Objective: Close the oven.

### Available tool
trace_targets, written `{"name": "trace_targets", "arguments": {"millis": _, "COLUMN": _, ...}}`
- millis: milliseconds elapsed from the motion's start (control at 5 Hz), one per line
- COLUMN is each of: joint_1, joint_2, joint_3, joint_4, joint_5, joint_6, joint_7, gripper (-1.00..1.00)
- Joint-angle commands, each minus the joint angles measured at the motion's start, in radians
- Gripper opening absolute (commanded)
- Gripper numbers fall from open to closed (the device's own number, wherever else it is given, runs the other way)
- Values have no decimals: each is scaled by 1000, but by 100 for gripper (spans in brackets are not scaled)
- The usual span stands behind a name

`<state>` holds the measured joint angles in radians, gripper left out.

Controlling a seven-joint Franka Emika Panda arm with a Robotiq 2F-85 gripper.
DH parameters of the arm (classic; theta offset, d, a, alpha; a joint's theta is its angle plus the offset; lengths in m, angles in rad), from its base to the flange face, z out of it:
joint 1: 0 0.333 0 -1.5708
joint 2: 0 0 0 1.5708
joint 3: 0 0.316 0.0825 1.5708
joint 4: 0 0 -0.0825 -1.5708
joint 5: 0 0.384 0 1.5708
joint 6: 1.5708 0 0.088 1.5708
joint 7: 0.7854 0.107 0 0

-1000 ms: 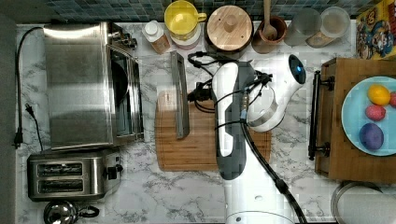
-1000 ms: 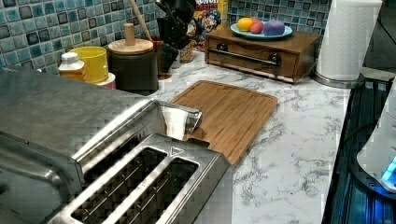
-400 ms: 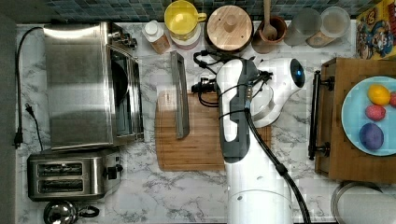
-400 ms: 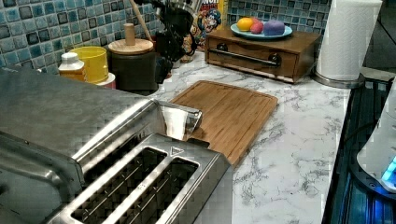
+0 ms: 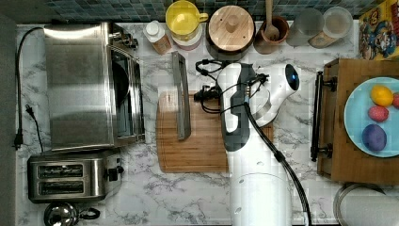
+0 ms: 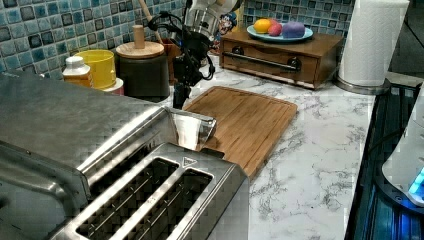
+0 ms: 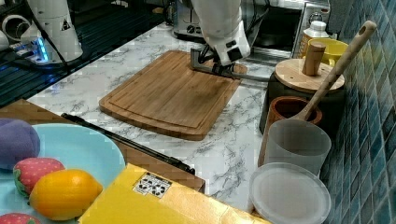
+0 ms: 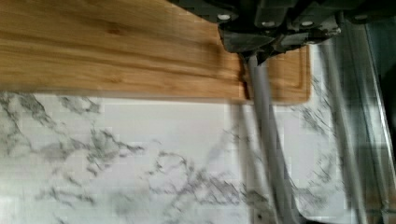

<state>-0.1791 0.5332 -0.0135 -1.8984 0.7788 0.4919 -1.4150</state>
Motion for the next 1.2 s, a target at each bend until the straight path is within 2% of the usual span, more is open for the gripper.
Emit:
{"name": "trace_targets", "arguments": {"millis": 200, "joint_1": -20, "joint_2": 30, "joint_3": 76, "joint_4": 123, "joint_5": 78, "joint_6": -107, "joint_7": -142, "gripper": -100}}
{"name": "trace_targets", "arguments": {"millis": 400, "joint_1": -7, "joint_2": 32, "joint_3": 80, "joint_4": 121, "joint_5": 104, "joint_6": -89, "joint_7": -136, "gripper": -100}}
{"name": "trace_targets", "arguments": {"millis": 600, "joint_1": -19, "joint_2": 28, "joint_3": 91, "joint_4": 124, "joint_5": 165, "joint_6": -64, "joint_7": -125, "gripper": -100}}
{"name": "trace_targets", "arguments": {"millis": 800, "joint_1": -28, "joint_2": 24, "joint_3": 94, "joint_4": 155, "joint_5": 168, "joint_6": -104, "joint_7": -121, "gripper": -100}}
{"name": "trace_targets", "arguments": {"millis": 1000, "joint_1": -14, "joint_2": 81, "joint_3": 92, "joint_4": 230, "joint_5": 111, "joint_6": -165, "joint_7": -96, "gripper": -100}}
{"name": "trace_targets", "arguments": {"millis": 1200, "joint_1": -12, "joint_2": 89, "joint_3": 110, "joint_4": 244, "joint_5": 90, "joint_6": -156, "joint_7": -96, "gripper": -100}}
